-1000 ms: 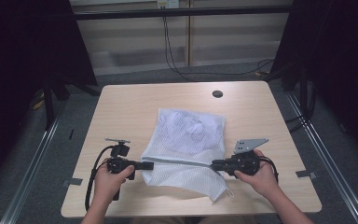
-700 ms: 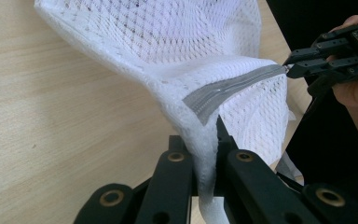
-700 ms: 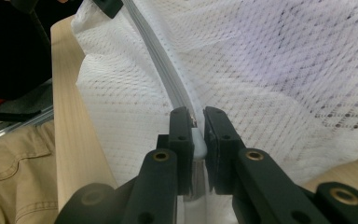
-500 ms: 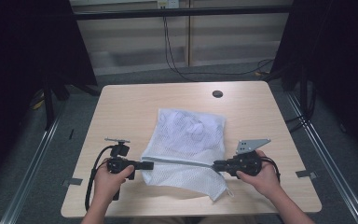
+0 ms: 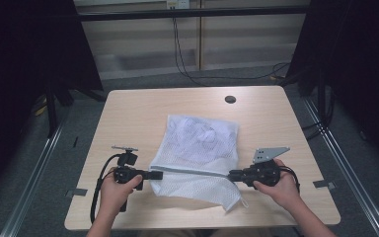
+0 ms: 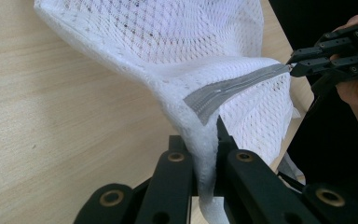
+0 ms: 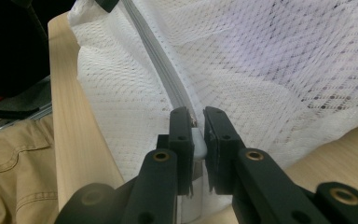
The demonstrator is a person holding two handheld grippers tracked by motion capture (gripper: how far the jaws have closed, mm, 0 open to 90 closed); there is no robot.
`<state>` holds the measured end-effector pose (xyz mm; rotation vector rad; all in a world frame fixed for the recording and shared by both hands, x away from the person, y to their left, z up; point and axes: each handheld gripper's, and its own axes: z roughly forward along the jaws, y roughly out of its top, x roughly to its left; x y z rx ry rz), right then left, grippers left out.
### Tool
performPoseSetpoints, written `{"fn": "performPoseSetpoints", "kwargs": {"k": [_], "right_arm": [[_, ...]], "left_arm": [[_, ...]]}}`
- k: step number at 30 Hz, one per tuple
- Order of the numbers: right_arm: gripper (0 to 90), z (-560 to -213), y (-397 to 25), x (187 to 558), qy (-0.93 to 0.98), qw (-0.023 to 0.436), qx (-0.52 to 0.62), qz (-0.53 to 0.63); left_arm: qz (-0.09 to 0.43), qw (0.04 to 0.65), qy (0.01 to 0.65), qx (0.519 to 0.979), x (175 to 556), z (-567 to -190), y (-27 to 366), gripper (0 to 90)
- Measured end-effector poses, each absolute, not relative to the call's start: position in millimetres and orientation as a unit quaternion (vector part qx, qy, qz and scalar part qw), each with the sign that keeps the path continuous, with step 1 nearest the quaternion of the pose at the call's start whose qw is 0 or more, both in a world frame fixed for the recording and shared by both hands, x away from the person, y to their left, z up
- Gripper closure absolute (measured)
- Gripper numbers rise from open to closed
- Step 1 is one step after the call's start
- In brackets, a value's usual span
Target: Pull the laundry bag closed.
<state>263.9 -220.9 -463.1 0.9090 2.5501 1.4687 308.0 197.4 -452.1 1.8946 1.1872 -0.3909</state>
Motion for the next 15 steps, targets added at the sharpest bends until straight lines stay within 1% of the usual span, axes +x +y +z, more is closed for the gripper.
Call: {"fn": "performPoseSetpoints", "kwargs": {"k": [9, 15], "right_arm": [[82.0, -463.3, -226.0, 262.5, 0.829, 0.032, 0.297, 0.472], [82.0, -463.5, -226.2, 261.8, 0.829, 0.031, 0.295, 0.474]], "left_arm": [[-0.151, 0.416, 0.473, 0.762, 308.6, -453.4, 198.5, 90.0], [-0.153, 0.421, 0.476, 0.757, 308.2, -453.1, 198.2, 90.0]]}}
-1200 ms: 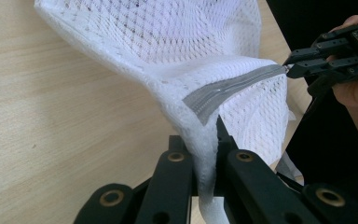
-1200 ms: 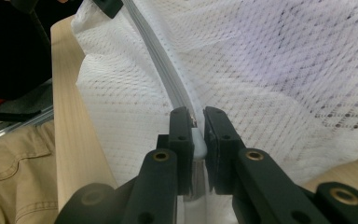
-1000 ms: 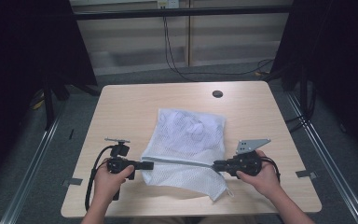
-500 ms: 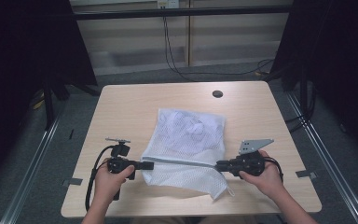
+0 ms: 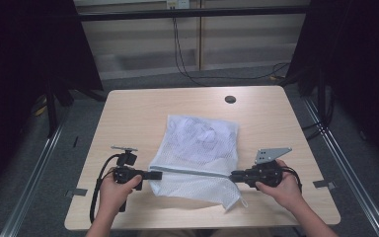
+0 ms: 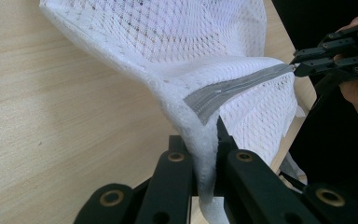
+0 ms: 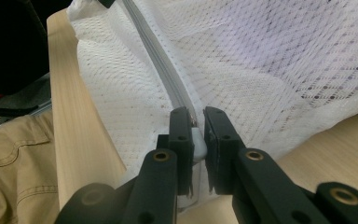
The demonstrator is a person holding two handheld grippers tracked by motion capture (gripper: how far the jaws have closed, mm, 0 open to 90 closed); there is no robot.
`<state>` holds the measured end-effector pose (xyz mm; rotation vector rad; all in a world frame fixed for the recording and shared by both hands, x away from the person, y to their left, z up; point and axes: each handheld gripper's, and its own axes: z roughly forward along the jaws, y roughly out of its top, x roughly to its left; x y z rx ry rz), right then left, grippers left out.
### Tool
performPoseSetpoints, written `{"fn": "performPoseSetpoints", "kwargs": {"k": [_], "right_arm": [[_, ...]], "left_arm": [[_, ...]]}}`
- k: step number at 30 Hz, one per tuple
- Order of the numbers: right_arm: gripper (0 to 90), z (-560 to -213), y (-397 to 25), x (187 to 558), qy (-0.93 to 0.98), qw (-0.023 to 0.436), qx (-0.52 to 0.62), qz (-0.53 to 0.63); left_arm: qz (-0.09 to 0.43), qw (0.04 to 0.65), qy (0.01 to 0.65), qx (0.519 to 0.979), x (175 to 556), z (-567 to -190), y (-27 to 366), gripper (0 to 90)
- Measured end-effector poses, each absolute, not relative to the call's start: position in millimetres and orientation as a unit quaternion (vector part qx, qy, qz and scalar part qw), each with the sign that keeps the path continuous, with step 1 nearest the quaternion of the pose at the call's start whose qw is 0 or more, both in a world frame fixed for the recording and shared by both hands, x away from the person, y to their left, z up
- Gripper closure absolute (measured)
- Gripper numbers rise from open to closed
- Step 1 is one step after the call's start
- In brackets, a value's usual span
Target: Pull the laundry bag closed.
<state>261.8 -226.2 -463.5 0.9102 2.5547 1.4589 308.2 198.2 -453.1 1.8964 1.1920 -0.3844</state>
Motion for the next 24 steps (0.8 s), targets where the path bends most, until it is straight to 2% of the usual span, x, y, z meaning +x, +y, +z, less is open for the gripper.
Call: {"fn": "performPoseSetpoints", "kwargs": {"k": [24], "right_arm": [[82.1, -464.6, -244.4, 257.3, 0.828, 0.037, 0.31, 0.466]], "left_arm": [[-0.153, 0.422, 0.479, 0.755, 308.1, -452.0, 200.2, 90.0]]}}
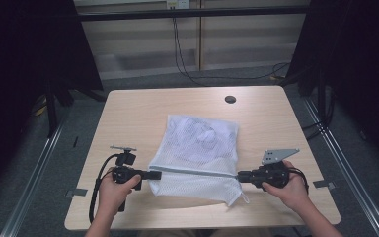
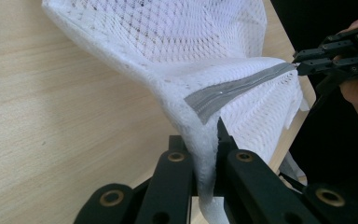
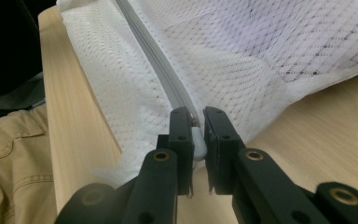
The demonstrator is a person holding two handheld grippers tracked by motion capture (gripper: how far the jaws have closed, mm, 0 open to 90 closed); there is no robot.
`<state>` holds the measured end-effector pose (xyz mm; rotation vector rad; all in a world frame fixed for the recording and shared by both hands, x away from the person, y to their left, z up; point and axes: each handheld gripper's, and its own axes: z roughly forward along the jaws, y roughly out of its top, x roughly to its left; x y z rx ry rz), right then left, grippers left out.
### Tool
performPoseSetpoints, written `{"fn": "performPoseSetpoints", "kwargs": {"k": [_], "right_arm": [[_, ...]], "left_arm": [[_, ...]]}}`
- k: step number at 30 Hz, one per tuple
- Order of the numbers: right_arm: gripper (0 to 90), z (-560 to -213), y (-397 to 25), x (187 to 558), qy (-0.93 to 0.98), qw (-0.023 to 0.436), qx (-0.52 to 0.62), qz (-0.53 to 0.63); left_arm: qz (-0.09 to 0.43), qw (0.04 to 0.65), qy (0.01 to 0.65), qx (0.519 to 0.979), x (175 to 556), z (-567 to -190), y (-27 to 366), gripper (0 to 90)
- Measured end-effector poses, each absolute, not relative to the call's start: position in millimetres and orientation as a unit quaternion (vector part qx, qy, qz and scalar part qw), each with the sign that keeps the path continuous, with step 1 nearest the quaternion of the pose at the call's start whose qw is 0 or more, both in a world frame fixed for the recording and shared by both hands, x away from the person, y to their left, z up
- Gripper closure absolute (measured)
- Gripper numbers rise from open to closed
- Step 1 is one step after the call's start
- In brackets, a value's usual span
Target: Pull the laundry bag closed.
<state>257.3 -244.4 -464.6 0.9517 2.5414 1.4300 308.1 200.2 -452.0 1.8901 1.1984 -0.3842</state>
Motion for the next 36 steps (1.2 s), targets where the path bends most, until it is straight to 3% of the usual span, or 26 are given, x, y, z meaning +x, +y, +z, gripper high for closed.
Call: {"fn": "performPoseSetpoints", "kwargs": {"k": [14, 17, 18, 19, 21, 22, 24, 27, 28, 31, 36], "right_arm": [[81.9, -465.2, -253.5, 254.9, 0.822, 0.036, 0.318, 0.471], [80.2, -466.8, -256.2, 254.4, 0.82, 0.044, 0.309, 0.479], [73.1, -467.1, -257.4, 254.5, 0.815, 0.047, 0.31, 0.486], [73.1, -467.1, -257.4, 254.5, 0.815, 0.047, 0.31, 0.486], [66.7, -466.5, -259.0, 254.5, 0.803, 0.047, 0.314, 0.504], [57.1, -465.8, -259.3, 254.1, 0.799, 0.048, 0.315, 0.511], [44.9, -466.2, -259.5, 254.5, 0.792, 0.061, 0.322, 0.515], [38.3, -466.5, -261.0, 255.6, 0.79, 0.071, 0.331, 0.512], [30.7, -465.8, -263.5, 256.7, 0.783, 0.081, 0.34, 0.515], [25.2, -463.1, -268.7, 257.3, 0.768, 0.101, 0.352, 0.525], [20.0, -461.6, -275.2, 260.2, 0.755, 0.127, 0.368, 0.528]], "left_arm": [[-0.162, 0.412, 0.462, 0.768, 306.5, -452.6, 194.3, 89.5], [-0.177, 0.413, 0.45, 0.772, 305.3, -453.6, 193.9, 73.0], [-0.187, 0.417, 0.436, 0.775, 305.2, -453.4, 193.5, 60.8], [-0.193, 0.423, 0.422, 0.778, 305.0, -453.4, 192.5, 60.8], [-0.183, 0.429, 0.401, 0.788, 304.5, -453.2, 192.6, 41.2], [-0.174, 0.425, 0.393, 0.797, 303.9, -452.4, 192.8, 30.7], [-0.165, 0.414, 0.38, 0.811, 304.2, -451.2, 192.7, 18.3], [-0.153, 0.41, 0.359, 0.824, 303.2, -448.8, 194.0, 14.3], [-0.145, 0.412, 0.348, 0.83, 302.5, -447.3, 195.9, 9.2], [-0.086, 0.435, 0.343, 0.828, 303.3, -438.8, 209.0, 6.3], [-0.031, 0.464, 0.37, 0.804, 303.5, -431.5, 223.3, 5.3]]}}
